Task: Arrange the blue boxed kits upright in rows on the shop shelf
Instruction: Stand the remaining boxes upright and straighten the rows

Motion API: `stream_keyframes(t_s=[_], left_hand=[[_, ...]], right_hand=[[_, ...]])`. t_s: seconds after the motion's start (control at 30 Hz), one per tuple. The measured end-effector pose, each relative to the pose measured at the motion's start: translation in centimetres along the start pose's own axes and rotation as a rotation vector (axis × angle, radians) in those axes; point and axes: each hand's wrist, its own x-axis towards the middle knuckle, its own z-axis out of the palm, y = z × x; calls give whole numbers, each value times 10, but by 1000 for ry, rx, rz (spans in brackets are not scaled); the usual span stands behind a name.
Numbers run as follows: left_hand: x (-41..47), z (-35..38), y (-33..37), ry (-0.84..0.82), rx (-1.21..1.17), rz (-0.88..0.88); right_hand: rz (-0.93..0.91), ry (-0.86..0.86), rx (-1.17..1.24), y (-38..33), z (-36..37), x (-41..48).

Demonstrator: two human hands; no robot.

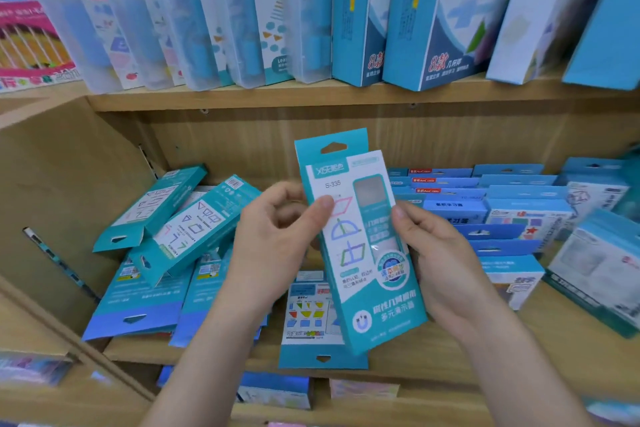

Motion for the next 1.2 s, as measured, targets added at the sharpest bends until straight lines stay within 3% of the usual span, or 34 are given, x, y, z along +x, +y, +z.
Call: stream_keyframes(t_s=[0.07,0.2,0.33,0.73,0.83,1.0,1.2], left_hand=[[-7,9,-4,14,-36,22],[-21,38,-7,-18,-48,127],[-36,78,-6,-136,-12,240],[-73,219,-12,-458,154,293],[-70,260,-13,-552,336,350],[-49,315,-3,-528,344,421],[-24,369,8,-555,415,380]], right_hand=[[-86,76,-151,0,-5,-10],[-333,267,-686,-7,-27,-36],[-365,356,-981,-27,-47,-70],[-350,659,-1246,-71,-150,-128],[-344,731,-1220,-94,-197,-140],[-328,832,-1299,-131,-273,-136],[-232,784,-1475,-149,-327,-95]])
